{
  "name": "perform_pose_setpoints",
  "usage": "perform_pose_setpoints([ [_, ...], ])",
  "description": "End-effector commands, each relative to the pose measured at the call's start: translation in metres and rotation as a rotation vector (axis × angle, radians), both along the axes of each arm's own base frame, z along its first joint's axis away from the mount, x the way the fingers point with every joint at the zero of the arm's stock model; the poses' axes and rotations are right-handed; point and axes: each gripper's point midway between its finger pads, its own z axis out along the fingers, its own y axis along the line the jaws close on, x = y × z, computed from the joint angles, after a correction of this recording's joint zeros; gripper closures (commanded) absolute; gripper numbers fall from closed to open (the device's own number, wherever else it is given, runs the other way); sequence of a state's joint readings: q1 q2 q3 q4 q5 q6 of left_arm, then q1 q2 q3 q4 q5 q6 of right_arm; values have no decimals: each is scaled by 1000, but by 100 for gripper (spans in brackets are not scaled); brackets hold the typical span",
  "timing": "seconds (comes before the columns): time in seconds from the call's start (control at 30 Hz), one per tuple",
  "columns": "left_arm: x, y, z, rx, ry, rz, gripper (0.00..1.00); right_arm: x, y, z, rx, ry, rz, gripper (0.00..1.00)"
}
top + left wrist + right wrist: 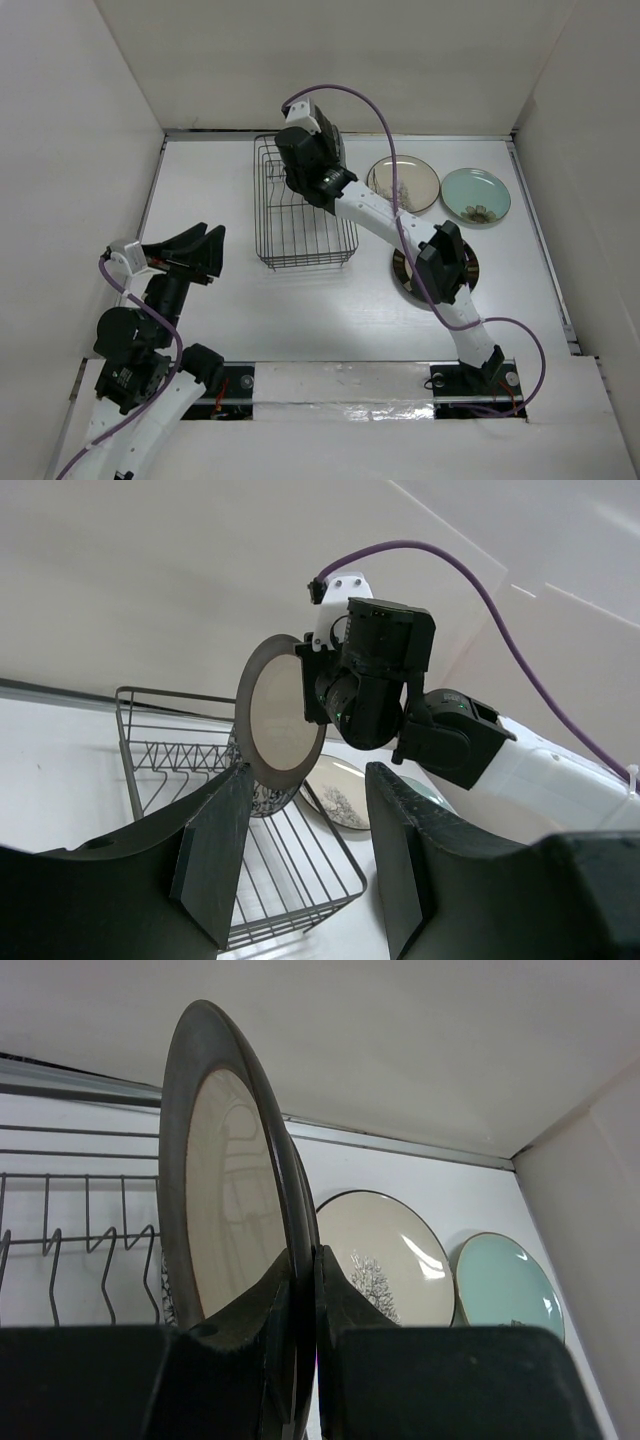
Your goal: Load the plates into the dish rack
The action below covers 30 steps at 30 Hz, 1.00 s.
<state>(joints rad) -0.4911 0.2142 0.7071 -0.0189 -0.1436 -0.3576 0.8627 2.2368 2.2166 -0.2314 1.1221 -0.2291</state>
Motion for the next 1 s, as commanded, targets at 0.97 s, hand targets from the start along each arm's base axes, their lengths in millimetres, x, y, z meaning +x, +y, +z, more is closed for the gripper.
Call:
perform_pose_setpoints([
  [0.97, 6, -3, 6, 3, -18, 4, 55, -14, -10, 25, 207, -138, -53, 100],
])
